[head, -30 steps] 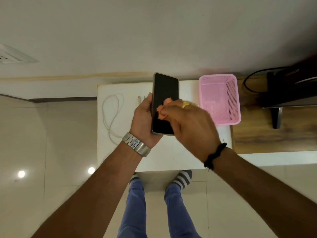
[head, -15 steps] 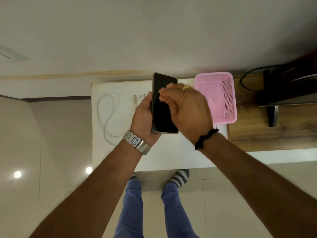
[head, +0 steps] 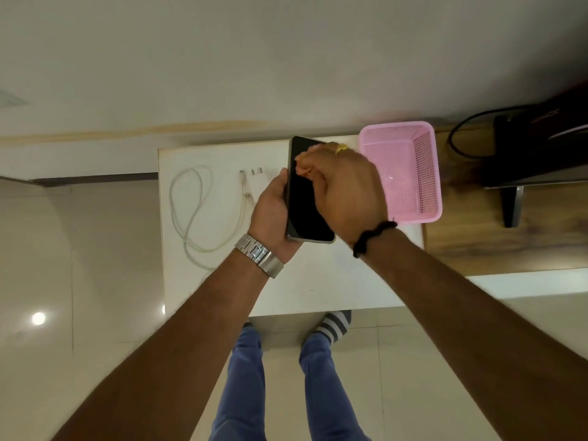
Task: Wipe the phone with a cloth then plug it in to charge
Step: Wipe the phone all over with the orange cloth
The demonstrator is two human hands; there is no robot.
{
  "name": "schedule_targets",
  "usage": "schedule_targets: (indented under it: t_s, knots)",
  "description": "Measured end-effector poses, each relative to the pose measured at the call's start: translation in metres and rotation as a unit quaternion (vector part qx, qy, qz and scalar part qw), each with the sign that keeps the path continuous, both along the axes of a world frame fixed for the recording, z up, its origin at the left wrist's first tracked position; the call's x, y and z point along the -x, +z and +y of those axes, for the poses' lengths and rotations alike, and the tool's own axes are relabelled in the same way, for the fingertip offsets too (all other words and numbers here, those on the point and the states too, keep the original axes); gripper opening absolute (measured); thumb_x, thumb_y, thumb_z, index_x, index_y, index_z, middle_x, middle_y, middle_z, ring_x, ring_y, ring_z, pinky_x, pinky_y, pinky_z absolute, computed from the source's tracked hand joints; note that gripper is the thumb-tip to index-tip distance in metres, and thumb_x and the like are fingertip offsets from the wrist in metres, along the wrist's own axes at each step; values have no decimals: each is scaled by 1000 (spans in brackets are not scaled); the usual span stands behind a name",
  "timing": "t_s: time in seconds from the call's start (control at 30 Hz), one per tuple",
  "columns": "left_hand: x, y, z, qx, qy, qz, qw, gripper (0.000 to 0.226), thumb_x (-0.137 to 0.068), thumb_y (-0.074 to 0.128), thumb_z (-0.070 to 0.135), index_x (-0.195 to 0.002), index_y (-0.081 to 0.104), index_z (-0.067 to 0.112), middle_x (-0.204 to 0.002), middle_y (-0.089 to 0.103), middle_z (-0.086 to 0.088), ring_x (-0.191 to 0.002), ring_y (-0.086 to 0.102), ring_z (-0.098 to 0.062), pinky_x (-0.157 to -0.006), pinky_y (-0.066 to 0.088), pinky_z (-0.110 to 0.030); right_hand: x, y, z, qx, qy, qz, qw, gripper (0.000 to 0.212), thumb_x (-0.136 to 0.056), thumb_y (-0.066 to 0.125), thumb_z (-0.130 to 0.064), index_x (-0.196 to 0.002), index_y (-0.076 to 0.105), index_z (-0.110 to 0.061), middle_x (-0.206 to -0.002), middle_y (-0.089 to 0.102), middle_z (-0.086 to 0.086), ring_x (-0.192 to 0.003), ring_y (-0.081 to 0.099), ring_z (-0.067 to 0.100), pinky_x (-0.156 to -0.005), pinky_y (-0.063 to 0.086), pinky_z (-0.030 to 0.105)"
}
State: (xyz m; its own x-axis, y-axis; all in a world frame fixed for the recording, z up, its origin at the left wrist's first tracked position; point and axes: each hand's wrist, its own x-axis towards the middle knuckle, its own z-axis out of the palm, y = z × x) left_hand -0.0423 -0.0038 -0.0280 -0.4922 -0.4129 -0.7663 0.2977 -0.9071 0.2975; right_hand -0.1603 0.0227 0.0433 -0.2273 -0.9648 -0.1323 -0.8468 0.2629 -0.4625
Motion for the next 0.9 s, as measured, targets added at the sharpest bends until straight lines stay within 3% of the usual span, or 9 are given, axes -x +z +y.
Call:
schedule_targets:
  t_s: [0.13,0.23,0.33,0.47,0.53,0.7,0.9]
  knots:
    - [-5,-6,-11,-14,-7,11,1000,50,-105,39,52,-128,65,15,-129,67,-18,-108,69,-31,-96,53,-42,-30,-4,37,9,68,-35,997,21,-99,53,-16,-109,72,-16,-109,73,6,-96,69,24,-88,59,36]
    - [-6,-10,-12,-1,-22,18,1000,60,-107,31,52,-144,56,13,-134,62,-24,-109,65,-34,-95,55,-44,-22,-9,59,-8,115,-46,992,23,-96,64,-11,-117,72,-17,-119,73,6,-106,70,27,-95,58,38]
    - [1,-9,-6,-28,-16,18,999,53,-107,35,48,-131,68,13,-123,71,-16,-105,70,-30,-97,56,-47,7,-18,38,1,45,-2,999,21,-97,58,-15,-111,73,-15,-113,73,10,-99,69,32,-83,57,38]
    - [13,-10,-7,-1,-20,-23,1000,46,-109,34,47,-120,69,19,-110,77,-12,-92,76,-31,-78,62,-47,29,-31,-3,-13,-28,18,999,27,-101,48,-22,-114,71,-15,-113,72,8,-101,66,28,-89,53,35]
    - [15,-10,-13,0,-5,-30,1000,46,-109,36,45,-117,71,16,-107,77,-12,-91,76,-28,-80,63,-42,21,-32,2,-3,-25,4,1000,28,-100,47,-21,-113,71,-15,-116,72,8,-105,66,28,-92,54,35]
    - [15,-16,-16,8,-25,-52,998,58,-108,33,50,-144,56,10,-141,61,-25,-118,63,-37,-112,45,-50,-12,-34,51,25,-12,-41,999,19,-95,64,-13,-111,73,-14,-113,75,7,-102,72,28,-94,59,40]
    - [17,-33,-10,26,-44,-65,997,63,-107,27,52,-148,50,9,-143,59,-25,-111,62,-37,-95,53,-50,-29,-46,81,21,1,-84,996,27,-85,80,-10,-111,75,-11,-108,77,11,-93,76,31,-90,59,46]
